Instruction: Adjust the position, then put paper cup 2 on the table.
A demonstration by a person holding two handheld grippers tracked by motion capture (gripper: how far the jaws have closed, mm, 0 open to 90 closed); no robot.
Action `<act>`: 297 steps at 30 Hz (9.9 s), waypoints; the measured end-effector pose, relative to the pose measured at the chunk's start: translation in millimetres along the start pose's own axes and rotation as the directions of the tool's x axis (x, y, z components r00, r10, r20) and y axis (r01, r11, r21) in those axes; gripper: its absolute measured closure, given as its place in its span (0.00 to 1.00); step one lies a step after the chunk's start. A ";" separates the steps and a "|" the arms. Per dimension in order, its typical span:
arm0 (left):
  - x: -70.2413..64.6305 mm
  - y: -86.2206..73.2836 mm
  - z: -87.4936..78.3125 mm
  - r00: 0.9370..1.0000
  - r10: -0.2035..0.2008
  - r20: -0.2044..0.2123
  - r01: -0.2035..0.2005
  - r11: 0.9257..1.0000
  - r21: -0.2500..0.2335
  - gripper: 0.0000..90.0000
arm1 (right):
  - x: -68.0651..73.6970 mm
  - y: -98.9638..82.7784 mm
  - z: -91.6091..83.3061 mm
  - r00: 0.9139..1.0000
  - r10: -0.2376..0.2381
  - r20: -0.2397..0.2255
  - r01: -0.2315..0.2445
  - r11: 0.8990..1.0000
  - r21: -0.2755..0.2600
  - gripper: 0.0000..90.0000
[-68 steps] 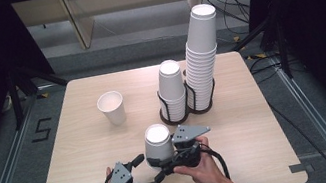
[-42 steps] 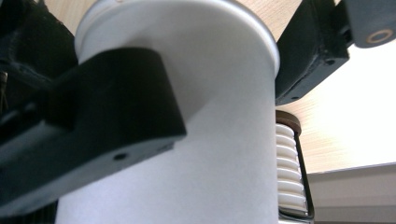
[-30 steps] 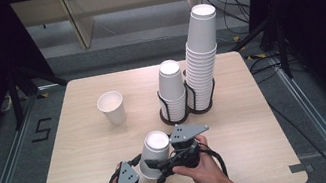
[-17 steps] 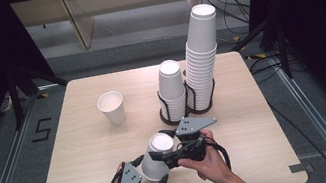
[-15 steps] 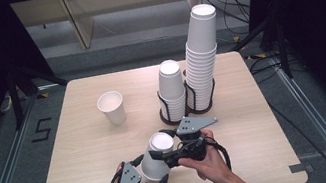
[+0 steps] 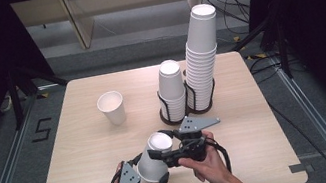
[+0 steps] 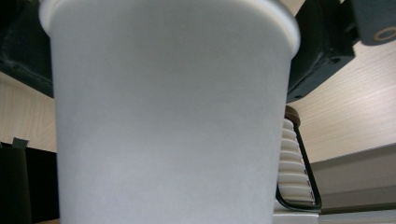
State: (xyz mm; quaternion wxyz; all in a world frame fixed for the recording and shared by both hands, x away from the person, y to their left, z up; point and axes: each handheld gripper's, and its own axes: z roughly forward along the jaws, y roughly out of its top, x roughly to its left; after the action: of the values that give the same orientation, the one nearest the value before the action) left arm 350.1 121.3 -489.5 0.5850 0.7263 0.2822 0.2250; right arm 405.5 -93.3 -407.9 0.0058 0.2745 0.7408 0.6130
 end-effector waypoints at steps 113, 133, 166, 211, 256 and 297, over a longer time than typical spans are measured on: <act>4.7 17.3 -14.8 0.918 0.205 0.340 -0.279 0.943 0.183 0.08 | 12.5 -27.1 13.0 0.734 -0.544 -0.406 0.665 0.456 0.591 0.25; 15.1 17.9 -18.4 0.944 0.017 0.329 -0.020 1.000 0.004 0.08 | -12.6 -22.8 2.8 0.822 -0.380 -0.424 0.547 0.731 0.407 0.25; 10.0 21.7 -20.3 0.963 -0.075 0.258 0.102 0.990 -0.095 0.05 | -15.8 -33.1 4.1 0.854 -0.352 -0.384 0.488 0.797 0.355 0.28; 15.0 23.9 -23.1 0.972 -0.088 0.218 0.107 0.991 -0.077 0.16 | -5.4 -45.6 16.7 0.904 -0.312 -0.291 0.411 0.821 0.397 0.27; 96.8 1.9 -38.5 0.947 -0.053 -0.316 0.069 0.997 0.037 0.16 | -42.0 -57.6 -34.9 0.946 -0.322 -0.029 0.300 0.841 0.450 0.24; 131.4 -1.8 -37.4 0.911 -0.105 -0.399 0.119 0.993 0.012 0.15 | -53.0 -66.0 -52.6 0.953 -0.292 0.077 0.229 0.864 0.448 0.20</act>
State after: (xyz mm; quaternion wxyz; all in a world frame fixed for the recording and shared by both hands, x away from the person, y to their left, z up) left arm 422.4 237.0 -483.7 0.5144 0.6584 0.4403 0.3288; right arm 406.0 -169.3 -472.4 0.0804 0.2092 0.8865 0.4049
